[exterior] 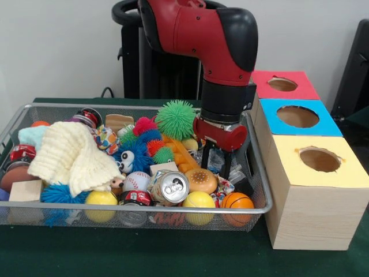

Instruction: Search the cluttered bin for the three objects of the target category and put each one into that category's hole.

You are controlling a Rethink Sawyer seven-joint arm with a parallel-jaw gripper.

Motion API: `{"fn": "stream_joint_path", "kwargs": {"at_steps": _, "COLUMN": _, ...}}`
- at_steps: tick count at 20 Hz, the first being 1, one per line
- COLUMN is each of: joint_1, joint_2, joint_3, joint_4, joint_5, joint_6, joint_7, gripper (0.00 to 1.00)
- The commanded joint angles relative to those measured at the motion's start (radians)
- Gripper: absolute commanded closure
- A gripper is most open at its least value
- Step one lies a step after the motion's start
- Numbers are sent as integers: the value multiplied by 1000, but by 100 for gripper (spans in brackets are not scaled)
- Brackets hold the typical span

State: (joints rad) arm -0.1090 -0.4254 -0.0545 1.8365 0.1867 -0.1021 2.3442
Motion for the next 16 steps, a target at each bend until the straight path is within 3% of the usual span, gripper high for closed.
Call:
{"fn": "stream_joint_path", "kwargs": {"at_steps": 1, "joint_1": 65, "joint_2": -77, "joint_3": 50, "joint_4": 20, "joint_5": 46, "joint_6": 47, "joint_7": 159, "gripper": 0}}
{"fn": "stream_joint_path", "kwargs": {"at_steps": 7, "joint_1": 76, "joint_2": -137, "joint_3": 50, "joint_4": 63, "joint_5": 56, "joint_6": 80, "joint_7": 173, "gripper": 0}}
{"fn": "stream_joint_path", "kwargs": {"at_steps": 16, "joint_1": 23, "joint_2": -135, "joint_3": 93, "joint_4": 132, "joint_5": 0, "joint_6": -18, "joint_7": 182, "gripper": 0}}
